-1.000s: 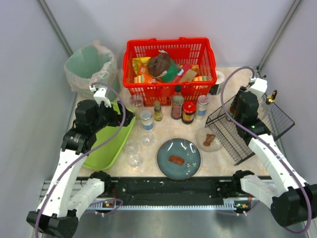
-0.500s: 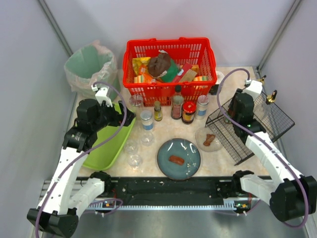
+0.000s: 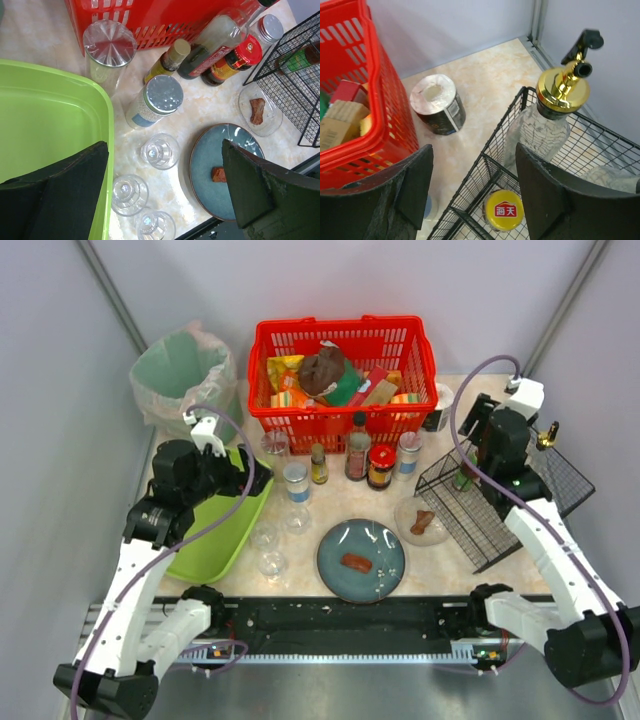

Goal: Clear the kitchen counter

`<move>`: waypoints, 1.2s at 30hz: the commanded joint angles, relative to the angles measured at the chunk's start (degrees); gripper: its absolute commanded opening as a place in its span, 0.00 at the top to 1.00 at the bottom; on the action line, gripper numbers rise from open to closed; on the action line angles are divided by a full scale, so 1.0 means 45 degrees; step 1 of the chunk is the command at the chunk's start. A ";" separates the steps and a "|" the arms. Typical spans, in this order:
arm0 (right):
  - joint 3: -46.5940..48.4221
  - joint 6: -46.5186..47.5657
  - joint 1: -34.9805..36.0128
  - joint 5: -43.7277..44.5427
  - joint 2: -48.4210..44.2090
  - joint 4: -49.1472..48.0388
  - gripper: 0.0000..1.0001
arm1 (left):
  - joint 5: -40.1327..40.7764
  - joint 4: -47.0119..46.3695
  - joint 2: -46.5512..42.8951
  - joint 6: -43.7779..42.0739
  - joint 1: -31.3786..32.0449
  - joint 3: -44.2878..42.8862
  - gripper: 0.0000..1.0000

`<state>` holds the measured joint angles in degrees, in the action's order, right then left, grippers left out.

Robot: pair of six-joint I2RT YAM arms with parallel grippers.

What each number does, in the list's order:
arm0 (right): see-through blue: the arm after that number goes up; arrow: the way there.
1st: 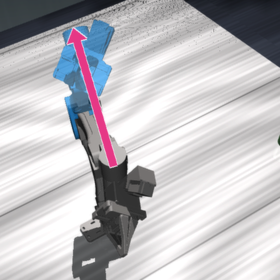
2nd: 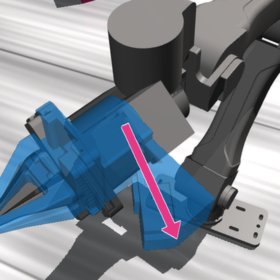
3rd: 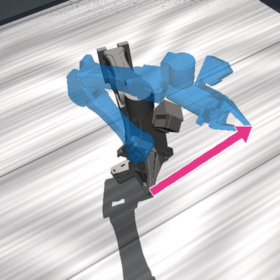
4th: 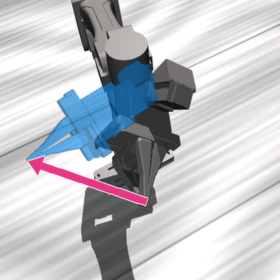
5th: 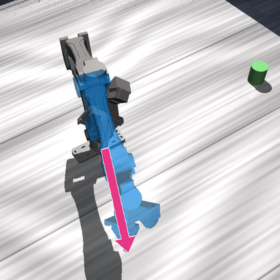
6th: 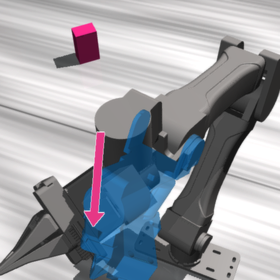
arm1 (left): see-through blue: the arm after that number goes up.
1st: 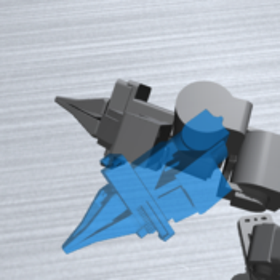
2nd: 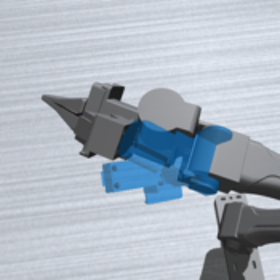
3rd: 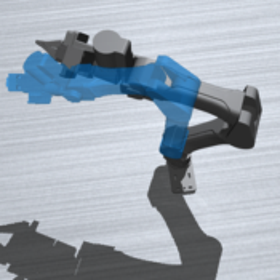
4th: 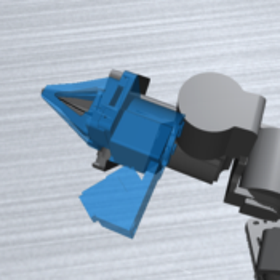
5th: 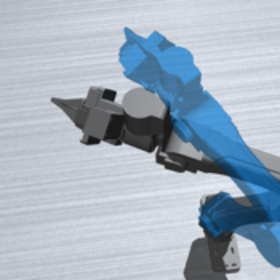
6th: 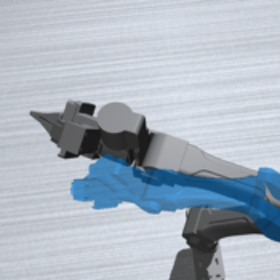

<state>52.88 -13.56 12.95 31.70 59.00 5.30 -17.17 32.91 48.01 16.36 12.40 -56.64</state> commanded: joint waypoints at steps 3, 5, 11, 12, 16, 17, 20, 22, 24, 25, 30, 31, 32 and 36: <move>0.2249 0.0044 -0.0104 -0.2176 -0.0553 0.1982 0.32 | -0.0072 0.0441 -0.0512 -0.0217 -0.0081 -0.0889 0.02; 0.2932 0.0103 -0.0124 -0.3386 -0.0611 0.2899 0.31 | -0.0052 0.0577 -0.0687 -0.0295 -0.0081 -0.0967 0.02; 0.4691 0.0123 -0.0124 -0.7290 0.0148 0.5420 0.32 | -0.0968 0.1222 -0.1039 -0.1173 -0.0081 -0.1319 0.02; 0.4848 0.0123 -0.0047 -0.8188 0.0266 0.5656 0.32 | -0.1260 0.1223 -0.1117 -0.1252 -0.0081 -0.1319 0.02; 0.4403 0.0357 0.1452 -0.9001 0.0501 0.5874 0.31 | -0.2568 0.0990 -0.1098 -0.1117 -0.0081 -0.1242 0.01; 0.4169 0.0474 0.2425 -0.8438 0.0540 0.5757 0.31 | -0.3113 0.0853 -0.1060 -0.1116 -0.0081 -0.1144 0.02; 0.3855 0.0903 0.4557 -0.7188 0.0872 0.5386 0.30 | -0.4696 -0.0238 -0.0846 -0.1058 -0.0042 -0.0735 0.02; 0.3563 0.0963 0.5769 -0.5977 0.1028 0.4665 0.30 | -0.4798 -0.1097 -0.0417 -0.0805 0.0017 -0.0577 0.02; 0.3114 0.0632 0.6300 -0.5328 0.1029 0.3574 0.30 | -0.4623 -0.2034 0.0129 -0.0434 0.0172 -0.0499 0.02; 0.2783 0.0418 0.6379 -0.5288 0.1010 0.3027 0.30 | -0.4448 -0.2638 0.0519 -0.0316 0.0309 -0.0479 0.02; 0.1862 0.0180 0.6438 -0.4721 0.1457 0.0466 0.25 | -0.2751 -0.4985 0.2063 -0.0821 0.1479 -0.0888 0.02; 0.1900 0.0414 0.6439 -0.4740 0.1729 0.0134 0.23 | -0.2457 -0.5297 0.2298 -0.1055 0.1675 -0.1063 0.02; 0.2036 0.0629 0.6458 -0.4779 0.1964 -0.0043 0.21 | -0.2184 -0.5591 0.2435 -0.1251 0.1851 -0.1123 0.02; 0.2680 0.1254 0.6458 -0.4857 0.3291 -0.0727 0.18 | -0.1364 -0.6960 0.2321 -0.1799 0.2009 -0.0345 0.01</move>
<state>61.30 -11.05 41.52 8.95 69.34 10.26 -28.49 13.78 60.60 11.73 20.84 -59.44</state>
